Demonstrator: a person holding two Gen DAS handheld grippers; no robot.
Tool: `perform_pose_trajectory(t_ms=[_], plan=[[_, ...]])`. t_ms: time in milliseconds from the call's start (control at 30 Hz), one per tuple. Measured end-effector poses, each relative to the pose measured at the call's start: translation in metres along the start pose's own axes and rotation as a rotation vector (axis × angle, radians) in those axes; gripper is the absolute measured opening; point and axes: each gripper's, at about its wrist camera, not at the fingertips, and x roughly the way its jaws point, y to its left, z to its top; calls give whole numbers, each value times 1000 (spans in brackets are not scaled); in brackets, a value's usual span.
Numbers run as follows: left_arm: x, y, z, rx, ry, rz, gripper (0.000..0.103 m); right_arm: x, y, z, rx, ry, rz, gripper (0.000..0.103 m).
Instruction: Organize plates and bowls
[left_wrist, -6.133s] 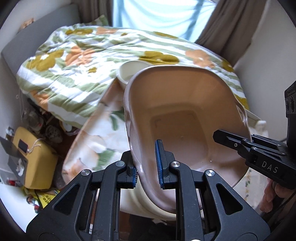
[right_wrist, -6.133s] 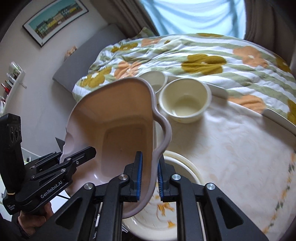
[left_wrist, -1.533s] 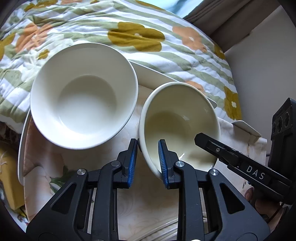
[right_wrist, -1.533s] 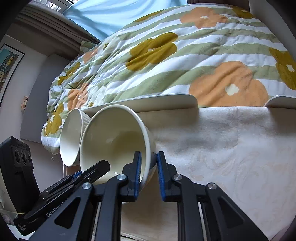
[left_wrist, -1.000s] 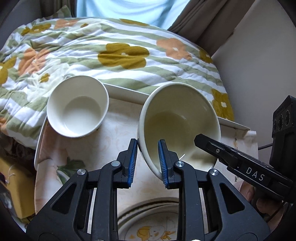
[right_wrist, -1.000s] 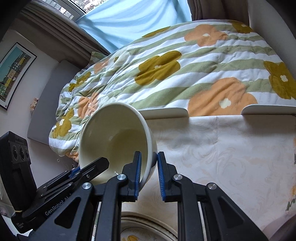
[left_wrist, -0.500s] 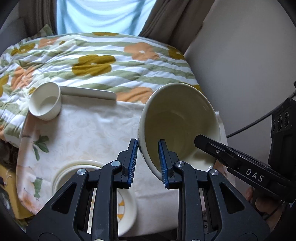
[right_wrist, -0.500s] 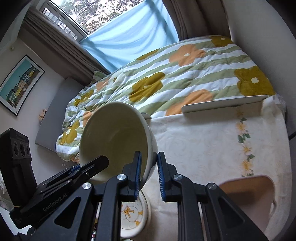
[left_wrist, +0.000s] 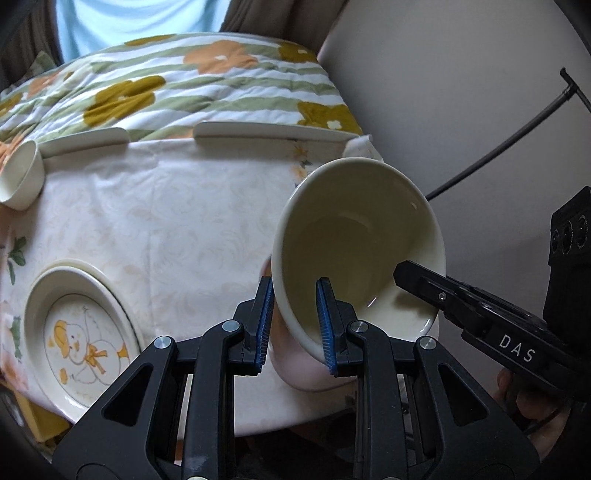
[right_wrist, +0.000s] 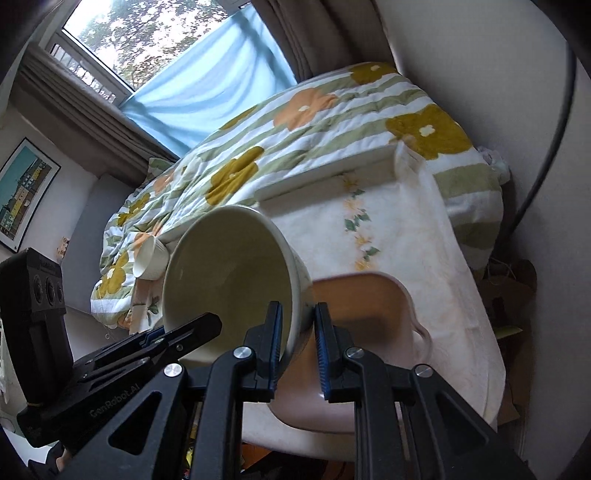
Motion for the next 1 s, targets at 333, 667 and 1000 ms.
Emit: perform_pose_trajectory(t_ms=[333,667,1000], plan=[[48,-17,-14,174,156,49,20,18,-31,-25,112,39,-39,16],[75,-24,-18,301,209,99,20,40,-47,-42,184,76,-82,16],[87,-34,-24,409,183,166,21,47,-54,-50,215,90,-112,16]])
